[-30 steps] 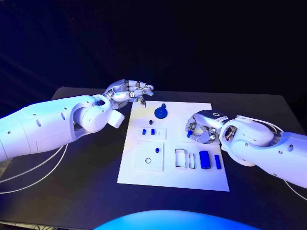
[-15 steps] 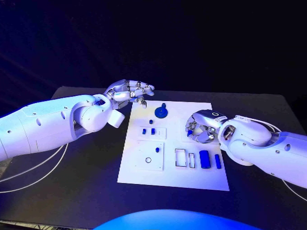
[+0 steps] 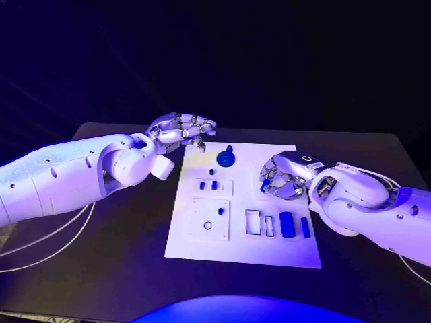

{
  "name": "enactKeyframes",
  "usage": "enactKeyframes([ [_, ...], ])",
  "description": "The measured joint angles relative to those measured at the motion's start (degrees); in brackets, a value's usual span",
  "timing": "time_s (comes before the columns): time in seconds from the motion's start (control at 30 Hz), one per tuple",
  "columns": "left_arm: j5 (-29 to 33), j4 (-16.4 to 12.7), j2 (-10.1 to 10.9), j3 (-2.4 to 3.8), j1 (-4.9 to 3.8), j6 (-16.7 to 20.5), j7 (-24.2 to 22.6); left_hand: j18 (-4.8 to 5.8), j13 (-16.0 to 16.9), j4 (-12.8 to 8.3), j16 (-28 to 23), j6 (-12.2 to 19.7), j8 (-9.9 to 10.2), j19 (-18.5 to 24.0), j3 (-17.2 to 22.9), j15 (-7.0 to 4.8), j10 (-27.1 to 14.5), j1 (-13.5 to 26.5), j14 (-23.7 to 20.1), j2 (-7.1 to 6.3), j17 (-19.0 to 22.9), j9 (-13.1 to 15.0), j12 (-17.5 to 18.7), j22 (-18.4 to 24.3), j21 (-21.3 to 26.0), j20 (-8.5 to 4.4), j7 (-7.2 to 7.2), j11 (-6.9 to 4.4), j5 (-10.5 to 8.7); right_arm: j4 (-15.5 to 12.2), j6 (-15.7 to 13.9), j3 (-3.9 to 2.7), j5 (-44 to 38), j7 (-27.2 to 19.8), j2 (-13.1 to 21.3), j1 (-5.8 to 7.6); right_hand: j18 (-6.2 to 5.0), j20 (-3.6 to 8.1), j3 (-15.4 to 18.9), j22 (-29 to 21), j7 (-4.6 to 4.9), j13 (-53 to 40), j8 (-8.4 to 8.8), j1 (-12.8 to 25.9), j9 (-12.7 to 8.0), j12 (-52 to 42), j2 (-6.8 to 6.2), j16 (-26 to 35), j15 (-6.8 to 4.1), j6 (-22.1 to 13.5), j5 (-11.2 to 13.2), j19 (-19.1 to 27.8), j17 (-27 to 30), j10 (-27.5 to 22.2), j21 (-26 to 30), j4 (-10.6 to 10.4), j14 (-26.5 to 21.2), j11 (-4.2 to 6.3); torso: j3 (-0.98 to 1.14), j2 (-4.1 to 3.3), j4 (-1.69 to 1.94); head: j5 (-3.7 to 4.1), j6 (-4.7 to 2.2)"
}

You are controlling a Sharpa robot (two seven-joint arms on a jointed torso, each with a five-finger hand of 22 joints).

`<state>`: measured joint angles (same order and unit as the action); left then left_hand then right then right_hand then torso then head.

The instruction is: Assemble the parts on the task board

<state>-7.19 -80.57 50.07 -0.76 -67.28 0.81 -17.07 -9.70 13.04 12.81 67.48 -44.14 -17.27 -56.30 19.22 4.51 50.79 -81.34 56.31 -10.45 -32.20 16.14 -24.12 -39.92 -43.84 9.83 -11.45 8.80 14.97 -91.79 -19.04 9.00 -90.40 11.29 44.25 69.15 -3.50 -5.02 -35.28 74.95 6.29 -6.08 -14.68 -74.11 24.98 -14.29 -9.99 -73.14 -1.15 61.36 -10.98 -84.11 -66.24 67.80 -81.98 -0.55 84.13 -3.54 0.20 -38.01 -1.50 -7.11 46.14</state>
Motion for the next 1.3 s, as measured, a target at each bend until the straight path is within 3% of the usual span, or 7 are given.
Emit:
enactKeyframes([
  [0.37, 0.0, 0.5, -0.3, -0.04, 0.0, 0.0, 0.0, 0.0, 0.0, 0.0, 0.0, 0.0, 0.0, 0.0, 0.0, 0.0, 0.0, 0.0, 0.0, 0.0, 0.0, 0.0, -0.2, 0.0, 0.0, 0.0, 0.0, 0.0, 0.0, -6.7, -2.3, -0.69, 2.4, -0.1, 0.8, 1.21, 0.01, 0.2, -1.1, 0.0, 0.12, -0.3, -0.51, -0.6, 0.0, 0.2, -0.58, 0.0, -0.2, 0.2, 0.0, 0.2, 0.0, 0.2, 0.0, 1.7, -0.2, 0.17, -0.03, 0.08, 0.0, -0.25, -0.12],
  [0.6, 0.0, 0.9, -0.7, -0.07, 0.02, 0.0, 0.0, 0.0, 0.0, 0.0, 0.0, 0.0, 0.0, 0.0, 0.0, 0.0, 0.0, 0.0, 0.0, 0.0, 0.1, 0.0, -0.2, 0.0, 0.0, 0.0, 0.0, 0.0, 0.0, -9.3, -3.0, -0.6, 4.1, -1.1, -3.9, -1.0, 0.0, 0.2, -1.5, 0.0, 0.6, -0.4, -0.6, -0.6, 0.9, 0.4, -0.58, 0.0, -0.2, -0.3, 0.0, 0.2, 0.6, 0.4, 0.0, 2.5, -0.2, -0.03, 0.0, 0.01, -0.07, -0.63, -0.13],
  [0.87, -0.1, 0.9, -1.1, -0.07, 0.02, 0.0, 0.0, 0.0, 0.0, 0.0, 0.0, 0.0, 0.0, 0.0, 0.0, 0.0, 0.0, 0.0, 0.0, 0.0, 0.1, 0.0, -0.2, 0.0, 0.0, 0.0, 0.0, 0.0, 0.0, -8.0, -3.4, -0.1, 4.9, -2.9, -8.4, -3.78, 0.0, 0.2, -1.6, 0.0, 0.68, -0.8, -0.6, -0.8, 1.5, 0.5, -0.8, 0.0, -0.19, -0.4, 0.0, 0.2, 0.6, 0.4, 0.0, 2.6, -0.2, -0.03, -0.04, -0.1, 0.02, -1.14, -0.01],
  [1.3, -0.1, 1.0, -1.4, -0.08, 0.02, 0.0, 0.0, 0.0, 0.0, 0.0, 0.0, 0.0, 0.0, 0.0, 0.0, 0.0, 0.0, 0.0, 0.0, 0.0, 0.1, 0.0, -0.2, 0.0, 0.0, 0.0, 0.0, 0.0, 0.0, -3.9, -3.3, 0.67, 4.3, -4.3, -11.3, -6.85, 0.0, 0.2, -1.6, 0.0, 0.77, -0.7, -0.55, -1.3, 1.8, 0.4, -0.36, 0.0, -0.19, -0.5, 0.0, 0.2, 0.7, 0.4, 0.0, 2.7, -0.2, -0.03, -0.04, -0.11, 0.01, -2.26, 0.43],
])
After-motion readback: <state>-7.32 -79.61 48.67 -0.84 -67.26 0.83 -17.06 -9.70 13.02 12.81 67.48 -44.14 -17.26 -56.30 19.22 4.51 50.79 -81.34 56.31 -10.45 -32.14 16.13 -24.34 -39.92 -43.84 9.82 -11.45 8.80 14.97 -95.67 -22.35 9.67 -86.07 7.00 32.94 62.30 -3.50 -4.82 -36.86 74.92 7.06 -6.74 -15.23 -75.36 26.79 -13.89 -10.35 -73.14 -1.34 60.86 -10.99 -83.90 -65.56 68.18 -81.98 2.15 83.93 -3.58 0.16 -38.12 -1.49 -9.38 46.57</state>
